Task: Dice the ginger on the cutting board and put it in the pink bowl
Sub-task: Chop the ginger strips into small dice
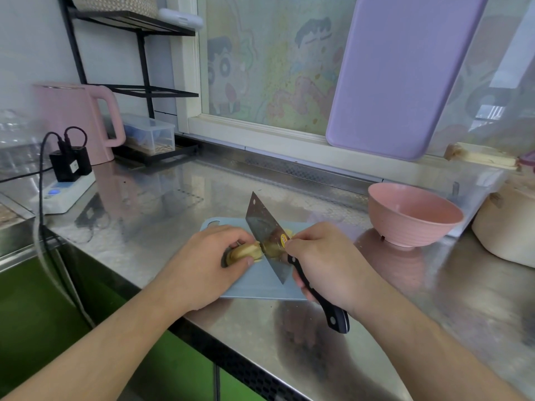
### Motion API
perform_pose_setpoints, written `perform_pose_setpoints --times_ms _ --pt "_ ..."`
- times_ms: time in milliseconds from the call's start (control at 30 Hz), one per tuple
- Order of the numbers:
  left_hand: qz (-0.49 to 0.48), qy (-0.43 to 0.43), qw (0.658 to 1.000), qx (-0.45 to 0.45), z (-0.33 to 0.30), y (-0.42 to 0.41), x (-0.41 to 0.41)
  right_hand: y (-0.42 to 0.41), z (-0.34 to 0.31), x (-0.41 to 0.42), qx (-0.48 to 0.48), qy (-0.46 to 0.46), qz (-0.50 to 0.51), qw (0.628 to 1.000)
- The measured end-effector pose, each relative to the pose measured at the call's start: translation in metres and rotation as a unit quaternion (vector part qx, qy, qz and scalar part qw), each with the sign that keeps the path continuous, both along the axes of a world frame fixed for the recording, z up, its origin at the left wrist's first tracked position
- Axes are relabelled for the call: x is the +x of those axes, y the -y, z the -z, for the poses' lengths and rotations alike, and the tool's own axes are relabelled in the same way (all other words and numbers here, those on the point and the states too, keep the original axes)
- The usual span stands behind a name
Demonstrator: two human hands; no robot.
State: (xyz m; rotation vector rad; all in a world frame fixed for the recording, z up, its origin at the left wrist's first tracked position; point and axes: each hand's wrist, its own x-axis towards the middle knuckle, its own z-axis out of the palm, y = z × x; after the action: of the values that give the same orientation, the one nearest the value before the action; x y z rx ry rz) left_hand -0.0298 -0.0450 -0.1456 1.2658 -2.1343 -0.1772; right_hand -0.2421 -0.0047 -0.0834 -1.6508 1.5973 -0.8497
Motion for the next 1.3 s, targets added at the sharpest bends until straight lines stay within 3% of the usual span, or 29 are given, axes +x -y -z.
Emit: perform_pose_setpoints --times_ms 867,1067,1300 --pt "-0.010 -0.041 0.999 -0.018 0.004 0.003 0.001 -0.005 -0.009 -0.002 -0.016 -0.009 -0.002 1.000" --pt "-0.007 -0.045 0.998 -0.033 0.005 0.004 -0.001 -0.010 -0.012 0.002 -0.012 -0.038 0.003 0.999" --pt "-0.002 -0.049 0.998 -0.042 0.003 0.003 -0.003 -0.013 -0.022 0.009 -0.033 -0.159 -0.030 0.986"
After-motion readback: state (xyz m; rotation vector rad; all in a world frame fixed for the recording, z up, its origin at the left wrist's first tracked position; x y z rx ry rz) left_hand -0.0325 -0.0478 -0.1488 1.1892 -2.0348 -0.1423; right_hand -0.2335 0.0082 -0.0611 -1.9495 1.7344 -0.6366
